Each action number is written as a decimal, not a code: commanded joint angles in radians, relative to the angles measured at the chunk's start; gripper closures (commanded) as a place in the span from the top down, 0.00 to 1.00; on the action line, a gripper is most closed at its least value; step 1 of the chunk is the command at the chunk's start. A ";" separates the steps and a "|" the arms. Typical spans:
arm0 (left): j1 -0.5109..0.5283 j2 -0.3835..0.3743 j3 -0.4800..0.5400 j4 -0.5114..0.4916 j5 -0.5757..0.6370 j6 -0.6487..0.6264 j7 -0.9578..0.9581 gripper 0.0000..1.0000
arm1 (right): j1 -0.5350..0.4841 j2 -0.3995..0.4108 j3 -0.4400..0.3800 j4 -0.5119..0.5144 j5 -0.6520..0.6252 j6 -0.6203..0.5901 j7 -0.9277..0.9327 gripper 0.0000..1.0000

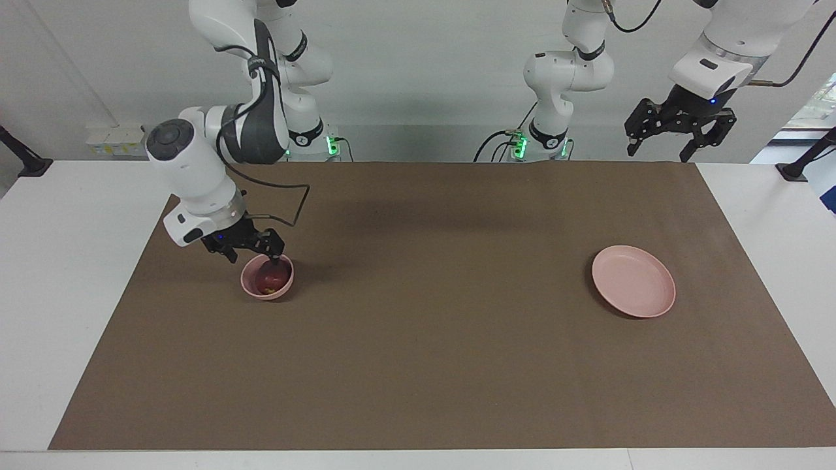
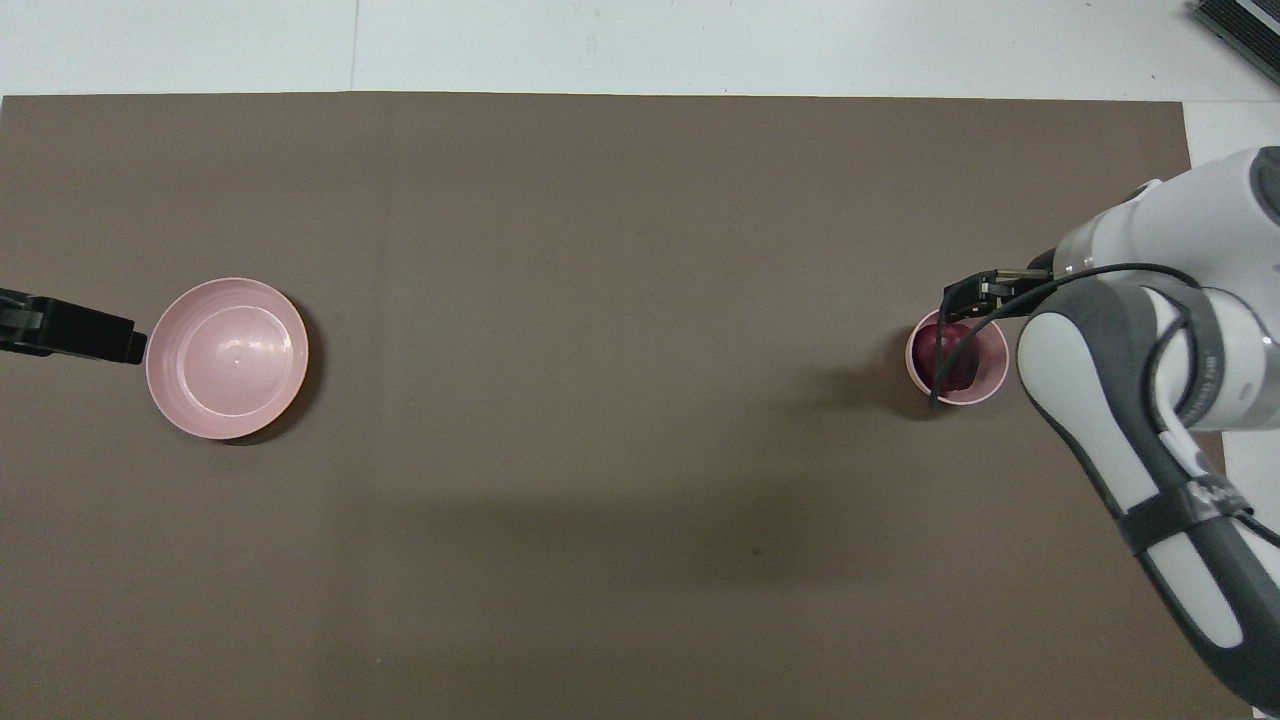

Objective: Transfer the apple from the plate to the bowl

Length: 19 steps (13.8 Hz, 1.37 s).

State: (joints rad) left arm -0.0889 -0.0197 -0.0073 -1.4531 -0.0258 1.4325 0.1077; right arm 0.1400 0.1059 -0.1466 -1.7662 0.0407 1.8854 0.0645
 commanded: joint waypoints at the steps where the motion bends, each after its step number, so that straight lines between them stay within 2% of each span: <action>1: 0.008 -0.002 0.004 0.014 0.015 -0.026 0.003 1.00 | -0.002 -0.086 0.007 0.033 -0.068 -0.124 0.018 1.00; 2: 0.012 -0.002 0.004 0.014 0.015 -0.026 0.003 1.00 | 0.001 -0.104 0.004 0.072 -0.070 -0.193 0.018 1.00; 3: 0.012 -0.002 0.004 0.014 0.015 -0.026 0.003 1.00 | 0.004 -0.103 0.006 0.156 -0.071 -0.280 0.026 1.00; 4: 0.012 -0.002 0.003 0.014 0.015 -0.023 0.003 1.00 | 0.006 -0.094 0.012 0.247 -0.070 -0.367 0.078 1.00; 5: 0.014 -0.002 0.004 0.014 0.015 -0.023 0.003 1.00 | 0.010 -0.092 0.018 0.284 -0.071 -0.414 0.166 1.00; 6: 0.014 -0.002 0.004 0.014 0.015 -0.023 0.003 1.00 | 0.036 -0.100 0.021 0.277 -0.061 -0.413 0.243 1.00; 8: 0.014 0.000 0.004 0.014 0.014 -0.023 0.003 1.00 | 0.015 -0.120 0.004 0.240 -0.009 -0.411 0.252 1.00; 13: 0.014 -0.002 0.004 0.013 0.015 -0.020 0.003 1.00 | -0.046 -0.189 -0.005 0.125 -0.008 -0.367 0.009 1.00; 16: 0.012 0.000 0.004 0.013 0.014 -0.015 0.001 1.00 | -0.079 -0.183 -0.007 0.135 -0.031 -0.380 -0.055 1.00; 19: 0.011 0.000 0.003 0.013 0.011 -0.012 0.001 1.00 | -0.062 -0.175 0.007 0.223 -0.090 -0.414 -0.057 1.00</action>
